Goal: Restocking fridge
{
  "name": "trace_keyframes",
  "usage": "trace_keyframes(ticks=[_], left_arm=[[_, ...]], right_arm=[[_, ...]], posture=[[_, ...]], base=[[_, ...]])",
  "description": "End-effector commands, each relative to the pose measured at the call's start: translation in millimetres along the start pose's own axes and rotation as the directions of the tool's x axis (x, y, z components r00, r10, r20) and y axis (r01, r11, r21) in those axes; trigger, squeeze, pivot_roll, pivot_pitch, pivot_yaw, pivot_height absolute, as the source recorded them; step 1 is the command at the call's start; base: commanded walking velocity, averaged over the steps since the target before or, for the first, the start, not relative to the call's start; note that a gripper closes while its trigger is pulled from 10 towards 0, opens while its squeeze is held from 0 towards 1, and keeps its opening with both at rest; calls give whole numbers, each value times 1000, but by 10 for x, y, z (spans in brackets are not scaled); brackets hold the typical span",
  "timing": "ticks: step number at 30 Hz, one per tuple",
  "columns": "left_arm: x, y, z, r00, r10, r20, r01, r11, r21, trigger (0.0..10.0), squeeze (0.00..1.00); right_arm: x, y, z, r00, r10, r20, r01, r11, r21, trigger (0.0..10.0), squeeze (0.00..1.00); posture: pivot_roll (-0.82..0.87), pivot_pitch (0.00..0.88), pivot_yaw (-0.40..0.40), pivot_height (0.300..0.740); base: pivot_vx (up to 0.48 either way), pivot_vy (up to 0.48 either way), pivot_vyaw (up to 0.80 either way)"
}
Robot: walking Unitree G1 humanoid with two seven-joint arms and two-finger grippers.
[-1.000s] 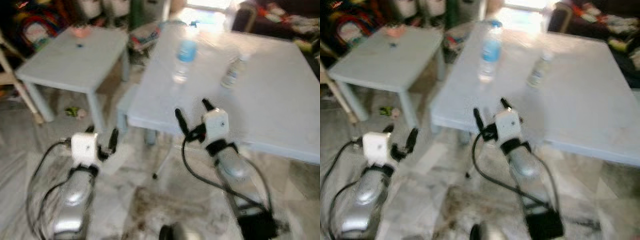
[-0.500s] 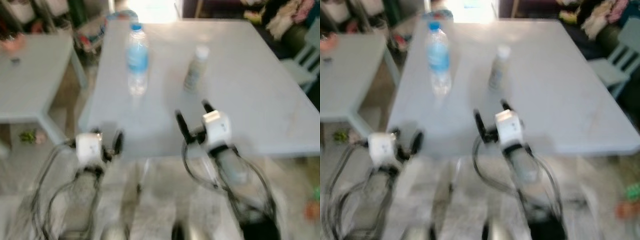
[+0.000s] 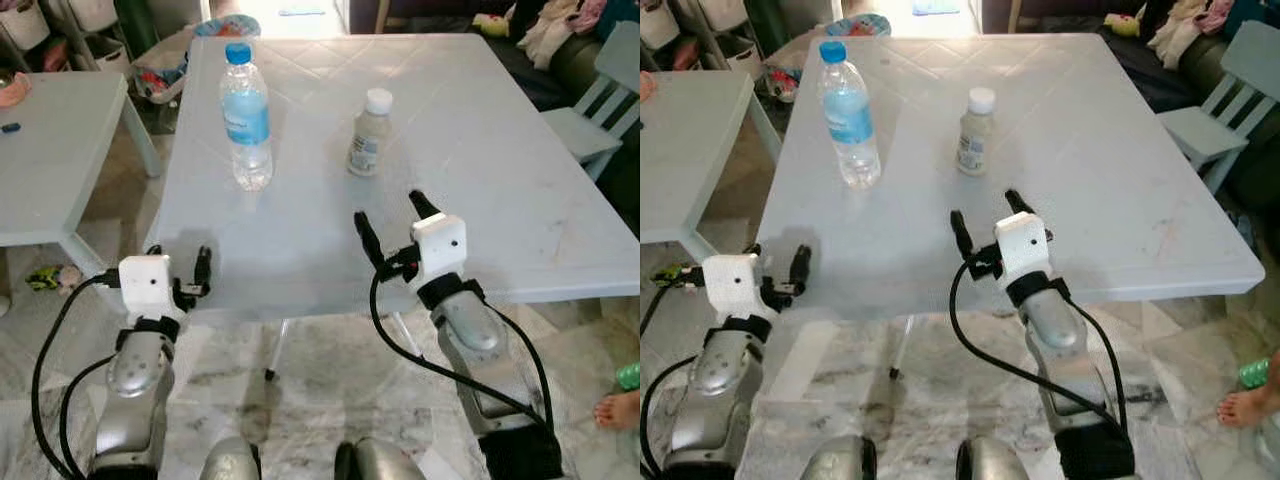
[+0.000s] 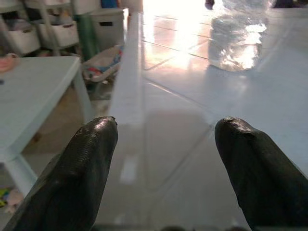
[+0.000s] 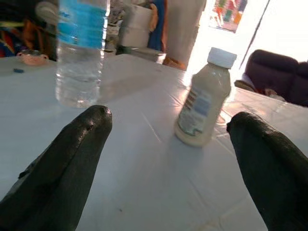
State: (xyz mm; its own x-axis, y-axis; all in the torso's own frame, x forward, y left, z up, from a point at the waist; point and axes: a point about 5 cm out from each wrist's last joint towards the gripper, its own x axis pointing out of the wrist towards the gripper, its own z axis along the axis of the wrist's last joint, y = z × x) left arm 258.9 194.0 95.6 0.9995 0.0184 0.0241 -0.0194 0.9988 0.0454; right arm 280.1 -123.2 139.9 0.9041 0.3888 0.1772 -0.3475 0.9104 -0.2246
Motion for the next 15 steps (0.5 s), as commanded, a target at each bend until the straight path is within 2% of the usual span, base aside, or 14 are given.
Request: trace_keyframes(ticks=[1,6,9,12,15], left_arm=[[-13,58,-18,1000,15,-7,-15,1000,10,10000,0],[-10,68,37,1000,-2,16,1,1000,28,10000,0],[-61,79,82,1000,5,27,-6,1000,23,10000,0],[-190,114,78,1000,19,12,-20,1000,5,10000,0],[-317,139,15,999,35,-1,-35,999,-29,10000,0]], right_arm=[[28,16,14,1000,-1,8,1,1000,-8,10000,0],[19,-26,28,999,-39,13,39,999,8,10000,0],[0,-67,54,998,-67,15,66,997,35,10000,0],[-144,-97,43,995,-97,-7,97,993,64,10000,0],[-325,-39,-47,993,-103,-57,106,993,56,10000,0]], posture=[[64,132,-28,740],[53,116,-25,740],[53,109,-26,740],[62,95,-25,740],[60,87,-24,740]], base=[[0,0,800],[0,0,783],[0,0,0],[0,0,0],[0,0,0]])
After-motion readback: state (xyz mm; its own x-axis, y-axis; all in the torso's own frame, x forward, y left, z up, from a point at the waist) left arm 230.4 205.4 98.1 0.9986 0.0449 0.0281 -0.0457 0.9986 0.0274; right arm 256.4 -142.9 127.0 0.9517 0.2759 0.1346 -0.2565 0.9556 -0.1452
